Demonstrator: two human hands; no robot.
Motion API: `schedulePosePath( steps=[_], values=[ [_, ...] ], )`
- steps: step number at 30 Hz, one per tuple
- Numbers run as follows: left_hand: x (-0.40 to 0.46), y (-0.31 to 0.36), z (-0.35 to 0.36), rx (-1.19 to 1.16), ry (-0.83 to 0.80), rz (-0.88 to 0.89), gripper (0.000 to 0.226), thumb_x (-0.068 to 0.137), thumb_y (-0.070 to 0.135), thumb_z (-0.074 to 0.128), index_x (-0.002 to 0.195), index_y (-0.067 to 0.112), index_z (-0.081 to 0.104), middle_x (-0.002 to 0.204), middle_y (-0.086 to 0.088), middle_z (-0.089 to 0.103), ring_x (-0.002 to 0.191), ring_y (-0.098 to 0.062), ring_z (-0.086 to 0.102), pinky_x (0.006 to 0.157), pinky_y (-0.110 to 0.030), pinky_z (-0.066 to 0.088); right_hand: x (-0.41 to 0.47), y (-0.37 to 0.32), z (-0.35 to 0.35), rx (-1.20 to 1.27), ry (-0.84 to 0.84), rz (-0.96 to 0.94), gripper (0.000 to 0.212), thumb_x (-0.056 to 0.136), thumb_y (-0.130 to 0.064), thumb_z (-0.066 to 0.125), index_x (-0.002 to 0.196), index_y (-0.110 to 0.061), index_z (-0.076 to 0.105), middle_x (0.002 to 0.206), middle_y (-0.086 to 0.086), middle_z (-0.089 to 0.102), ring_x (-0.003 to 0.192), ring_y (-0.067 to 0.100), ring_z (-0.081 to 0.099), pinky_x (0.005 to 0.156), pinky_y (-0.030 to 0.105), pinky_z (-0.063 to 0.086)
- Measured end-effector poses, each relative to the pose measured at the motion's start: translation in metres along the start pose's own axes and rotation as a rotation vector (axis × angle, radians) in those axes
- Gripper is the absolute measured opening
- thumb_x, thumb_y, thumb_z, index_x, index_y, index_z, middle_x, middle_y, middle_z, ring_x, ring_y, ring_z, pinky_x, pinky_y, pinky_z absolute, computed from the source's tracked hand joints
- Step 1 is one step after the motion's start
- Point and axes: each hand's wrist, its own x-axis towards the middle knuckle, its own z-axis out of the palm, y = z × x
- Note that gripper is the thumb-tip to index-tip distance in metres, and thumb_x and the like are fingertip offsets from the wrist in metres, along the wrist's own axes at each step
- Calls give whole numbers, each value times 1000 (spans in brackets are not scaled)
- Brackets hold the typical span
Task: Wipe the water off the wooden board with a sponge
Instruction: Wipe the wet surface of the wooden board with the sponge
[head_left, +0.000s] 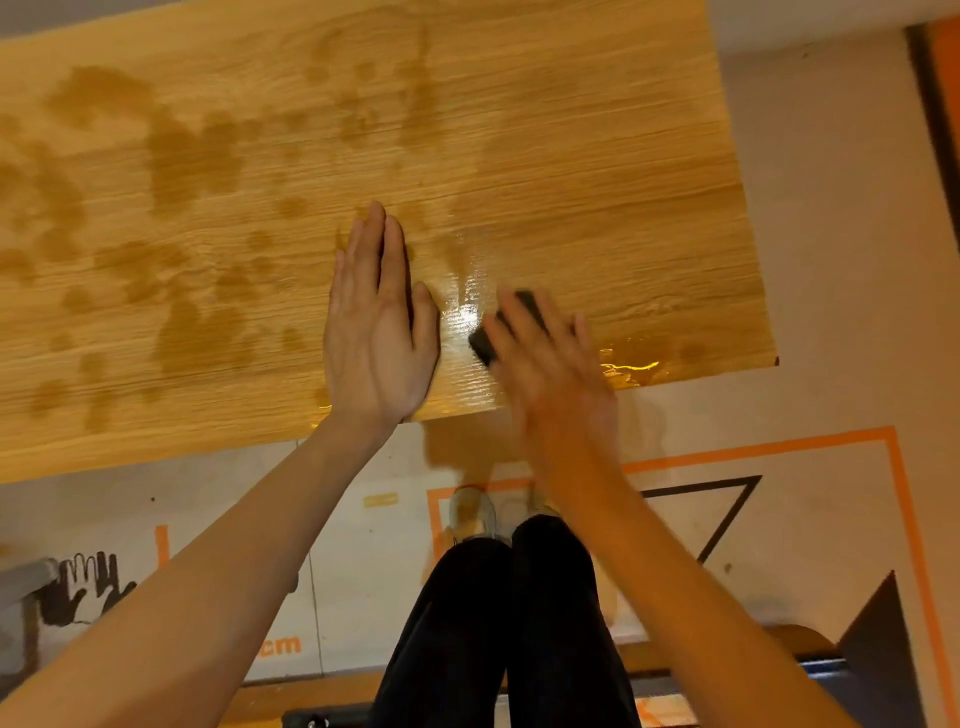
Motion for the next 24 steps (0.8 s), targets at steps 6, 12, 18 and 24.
schedulePosePath(
  steps=[6, 12, 18, 24],
  values=[
    [-4, -3, 2, -21, 29, 26, 55, 110, 26, 32, 158, 0, 26, 168, -15, 20, 157, -29, 14, 129, -37, 9, 39, 0, -3, 191, 123, 260, 43, 101, -23, 46, 143, -12, 46, 154, 5, 38, 146, 27, 25, 121, 47, 13],
    [-3, -2, 2, -34, 53, 38, 55, 108, 23, 34, 157, -2, 28, 167, -17, 23, 156, -32, 17, 129, -39, 10, -23, 6, -7, 169, 91, 59, 42, 97, -17, 55, 138, -12, 52, 149, 6, 44, 142, 28, 33, 120, 47, 19],
    [-3, -6, 5, -18, 66, 66, 56, 107, 22, 34, 156, -4, 28, 166, -19, 24, 155, -34, 19, 128, -37, 8, 29, 50, -19, 280, 158, 335, 42, 102, -20, 44, 143, -13, 45, 155, 5, 35, 147, 26, 23, 122, 47, 12],
    [-2, -7, 6, -12, 58, 66, 56, 108, 23, 32, 157, -3, 26, 167, -17, 22, 156, -32, 17, 129, -37, 7, -50, 39, -24, 279, 145, 225, 40, 100, -19, 47, 138, -7, 50, 150, 10, 42, 145, 25, 27, 122, 44, 14]
  ],
)
